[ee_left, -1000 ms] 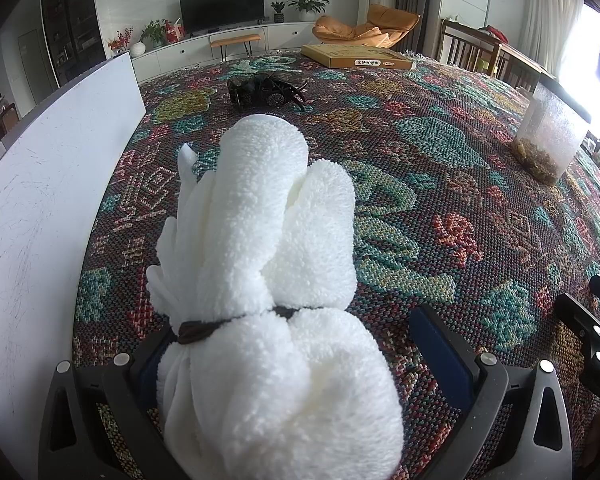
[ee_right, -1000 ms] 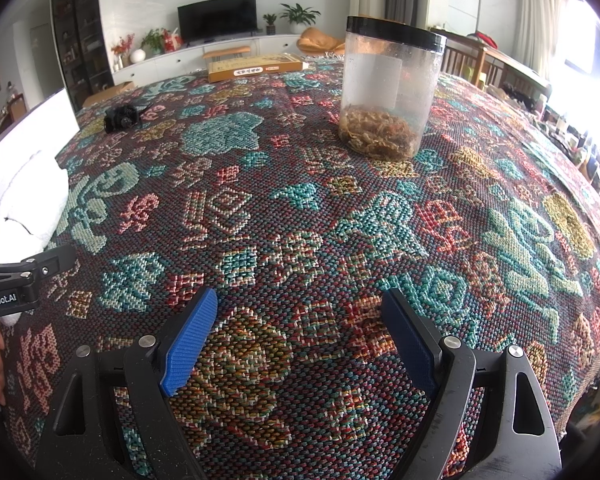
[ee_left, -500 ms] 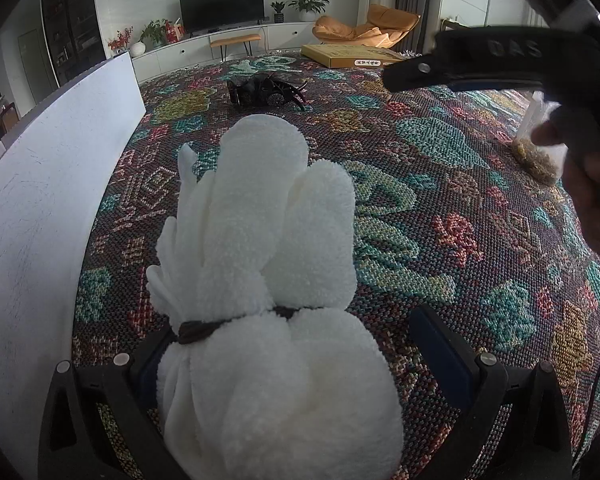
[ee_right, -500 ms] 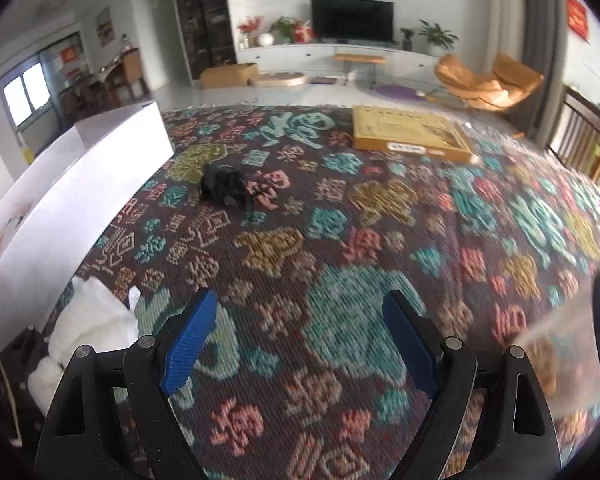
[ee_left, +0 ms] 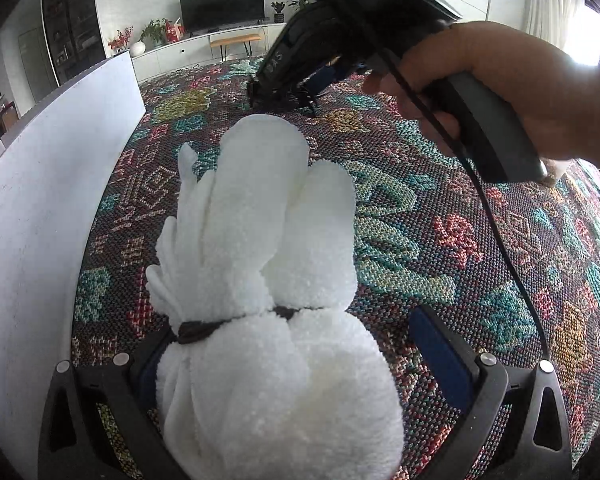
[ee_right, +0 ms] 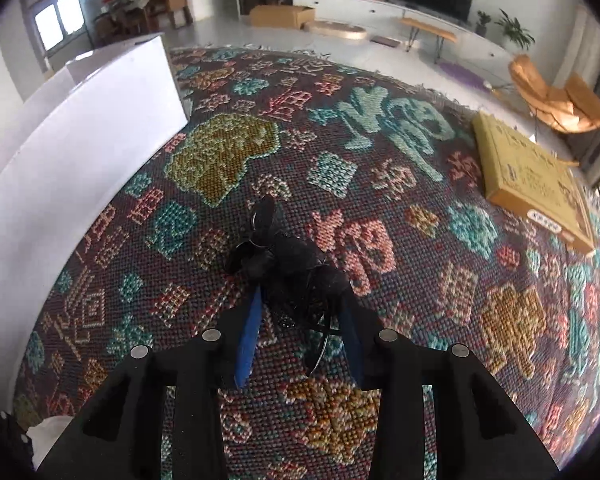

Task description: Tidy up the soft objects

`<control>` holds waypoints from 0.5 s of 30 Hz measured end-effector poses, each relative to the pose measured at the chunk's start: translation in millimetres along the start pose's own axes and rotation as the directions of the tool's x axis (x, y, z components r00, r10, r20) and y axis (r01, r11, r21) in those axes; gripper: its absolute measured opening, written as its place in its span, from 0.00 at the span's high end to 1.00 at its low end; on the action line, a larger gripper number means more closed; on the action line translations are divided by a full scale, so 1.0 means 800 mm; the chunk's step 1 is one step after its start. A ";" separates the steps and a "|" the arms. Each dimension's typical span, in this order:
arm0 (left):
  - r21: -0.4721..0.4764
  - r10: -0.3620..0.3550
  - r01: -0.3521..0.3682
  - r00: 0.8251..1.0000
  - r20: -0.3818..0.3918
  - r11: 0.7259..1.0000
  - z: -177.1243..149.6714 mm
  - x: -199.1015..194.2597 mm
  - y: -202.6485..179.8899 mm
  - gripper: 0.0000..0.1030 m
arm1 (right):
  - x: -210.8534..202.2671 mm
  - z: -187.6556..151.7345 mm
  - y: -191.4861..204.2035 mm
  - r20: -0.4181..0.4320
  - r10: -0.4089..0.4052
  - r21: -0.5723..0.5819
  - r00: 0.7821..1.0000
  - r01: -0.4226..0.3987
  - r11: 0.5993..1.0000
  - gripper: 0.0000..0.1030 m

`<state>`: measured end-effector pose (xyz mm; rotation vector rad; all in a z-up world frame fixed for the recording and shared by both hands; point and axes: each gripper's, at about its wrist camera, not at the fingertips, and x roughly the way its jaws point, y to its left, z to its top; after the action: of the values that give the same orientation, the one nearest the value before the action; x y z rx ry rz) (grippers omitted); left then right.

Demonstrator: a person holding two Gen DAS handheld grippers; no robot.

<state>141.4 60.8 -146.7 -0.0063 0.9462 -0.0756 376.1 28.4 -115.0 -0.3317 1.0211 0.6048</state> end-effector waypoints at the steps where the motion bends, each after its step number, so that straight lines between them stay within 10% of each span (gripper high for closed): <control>1: 0.000 0.000 0.000 1.000 0.000 1.000 0.000 0.000 0.000 0.00 | -0.013 -0.014 -0.011 0.004 0.011 0.051 1.000 -0.012 0.999 0.62; 7: -0.029 -0.046 0.046 0.999 -0.013 0.999 0.003 -0.005 0.006 0.04 | -0.116 -0.134 -0.050 -0.006 -0.002 0.298 1.000 0.004 0.955 0.62; 10: -0.101 -0.076 0.076 0.997 -0.002 0.992 0.009 -0.018 0.021 0.45 | -0.167 -0.196 -0.056 0.005 -0.040 0.373 0.999 0.035 0.927 0.62; 15: -0.200 -0.192 0.195 0.981 0.032 0.960 0.021 -0.058 0.040 0.52 | -0.222 -0.229 -0.040 0.044 -0.056 0.425 0.997 0.032 0.905 0.62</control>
<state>130.1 95.6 -100.5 -0.2878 0.9354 -0.1600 201.3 -148.7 -51.5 0.0476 1.0596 0.3340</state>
